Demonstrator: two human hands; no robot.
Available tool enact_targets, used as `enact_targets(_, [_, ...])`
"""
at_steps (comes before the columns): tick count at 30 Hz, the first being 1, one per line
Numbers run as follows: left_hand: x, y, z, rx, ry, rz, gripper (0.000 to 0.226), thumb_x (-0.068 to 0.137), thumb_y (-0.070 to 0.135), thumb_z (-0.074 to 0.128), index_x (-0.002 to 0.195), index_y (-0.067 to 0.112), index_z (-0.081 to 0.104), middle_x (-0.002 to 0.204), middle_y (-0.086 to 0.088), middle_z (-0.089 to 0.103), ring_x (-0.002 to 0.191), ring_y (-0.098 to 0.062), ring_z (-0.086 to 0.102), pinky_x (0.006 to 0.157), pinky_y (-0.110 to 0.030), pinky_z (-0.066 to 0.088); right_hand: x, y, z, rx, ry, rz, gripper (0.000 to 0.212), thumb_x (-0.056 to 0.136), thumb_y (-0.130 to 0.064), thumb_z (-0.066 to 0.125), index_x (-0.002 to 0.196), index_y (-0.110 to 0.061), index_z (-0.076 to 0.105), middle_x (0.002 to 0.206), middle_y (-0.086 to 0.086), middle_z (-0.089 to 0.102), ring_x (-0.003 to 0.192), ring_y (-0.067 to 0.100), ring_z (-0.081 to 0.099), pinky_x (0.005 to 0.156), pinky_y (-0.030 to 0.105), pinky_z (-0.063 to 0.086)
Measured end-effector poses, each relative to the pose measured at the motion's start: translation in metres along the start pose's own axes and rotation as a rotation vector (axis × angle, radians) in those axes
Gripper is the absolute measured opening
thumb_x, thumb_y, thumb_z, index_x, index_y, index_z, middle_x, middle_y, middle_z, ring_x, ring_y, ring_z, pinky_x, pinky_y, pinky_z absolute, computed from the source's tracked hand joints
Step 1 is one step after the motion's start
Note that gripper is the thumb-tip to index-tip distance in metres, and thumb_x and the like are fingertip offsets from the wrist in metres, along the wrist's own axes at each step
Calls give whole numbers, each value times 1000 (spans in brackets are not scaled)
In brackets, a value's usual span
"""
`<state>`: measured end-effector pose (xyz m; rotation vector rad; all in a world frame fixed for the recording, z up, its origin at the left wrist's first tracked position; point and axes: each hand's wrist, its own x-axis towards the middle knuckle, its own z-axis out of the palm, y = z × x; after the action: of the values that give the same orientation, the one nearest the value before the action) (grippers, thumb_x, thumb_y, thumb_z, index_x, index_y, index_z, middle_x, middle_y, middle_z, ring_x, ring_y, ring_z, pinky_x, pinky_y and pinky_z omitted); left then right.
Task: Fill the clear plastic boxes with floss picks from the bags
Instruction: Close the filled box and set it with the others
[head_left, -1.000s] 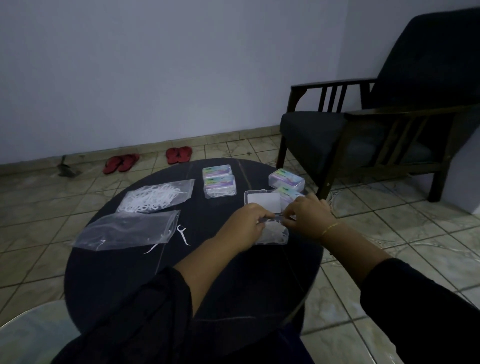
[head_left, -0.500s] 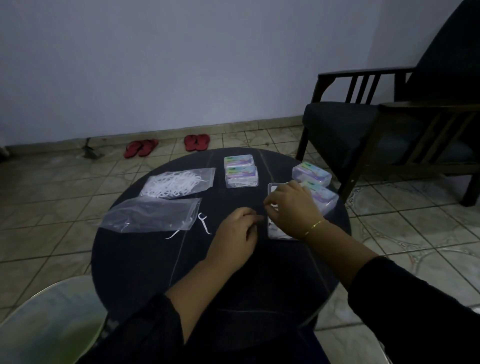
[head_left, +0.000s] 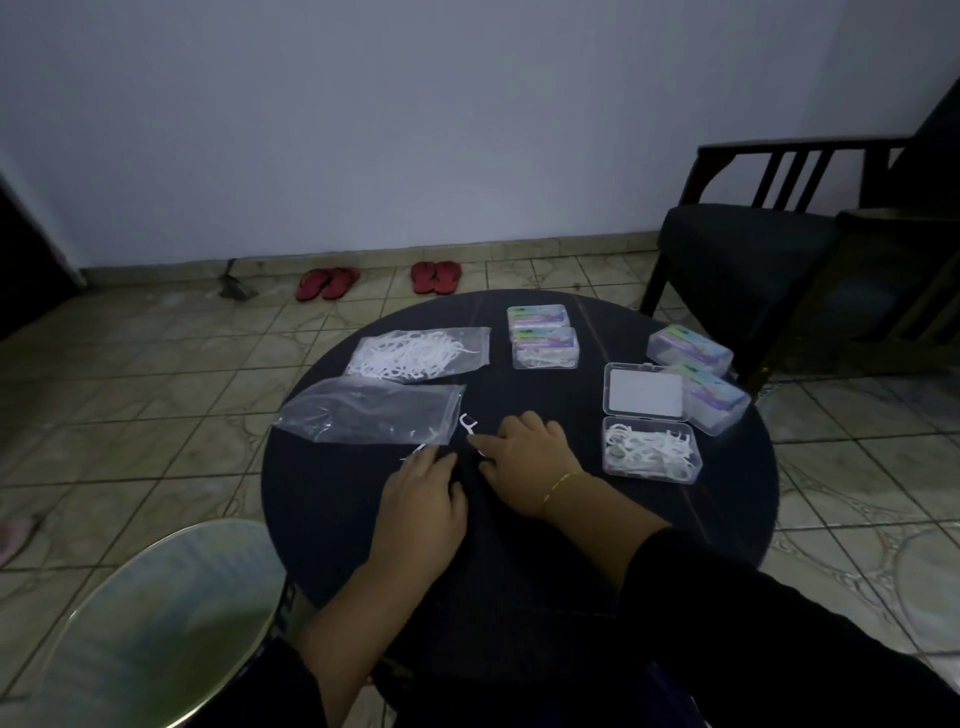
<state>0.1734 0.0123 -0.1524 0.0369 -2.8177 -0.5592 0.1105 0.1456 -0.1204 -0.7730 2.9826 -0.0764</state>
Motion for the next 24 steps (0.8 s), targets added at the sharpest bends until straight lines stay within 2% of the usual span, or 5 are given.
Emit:
enact_targets(5, [1, 3, 0, 115, -25, -129, 50, 97, 36, 39, 145, 20, 34, 155, 1, 26, 143, -18, 18, 112, -35, 17, 0, -6, 3, -24, 27, 5, 42, 98, -45, 35, 137, -32, 46, 132, 5, 42, 122, 26, 35, 98, 39, 28])
enact_targets(10, [1, 8, 4, 90, 35, -66, 43, 97, 31, 43, 138, 21, 44, 140, 6, 46, 129, -13, 38, 102, -29, 25, -5, 1, 3, 36, 103, 65, 37, 95, -42, 45, 119, -19, 60, 123, 3, 54, 118, 23, 42, 95, 35, 30])
enact_targets(15, [5, 14, 2, 88, 23, 17, 33, 97, 19, 43, 127, 25, 57, 121, 6, 60, 111, -16, 50, 89, -28, 32, -3, 3, 1, 103, 86, 142, 43, 96, -41, 44, 134, -21, 47, 131, 6, 49, 123, 26, 41, 97, 37, 32])
enact_targets(18, [12, 14, -6, 126, -43, 53, 30, 96, 17, 44, 115, 29, 64, 110, 3, 64, 101, -18, 55, 84, -29, 37, 4, 1, -2, 55, 33, 171, 41, 97, -42, 42, 126, -16, 57, 129, 8, 50, 122, 27, 41, 97, 37, 34])
enact_targets(24, [27, 15, -29, 202, -258, 52, 30, 90, 19, 53, 116, 29, 64, 113, -1, 65, 105, -22, 59, 87, -33, 47, 5, 3, -5, 75, 47, 222, 28, 97, -23, 44, 116, -11, 59, 124, 8, 56, 119, 26, 45, 93, 34, 37])
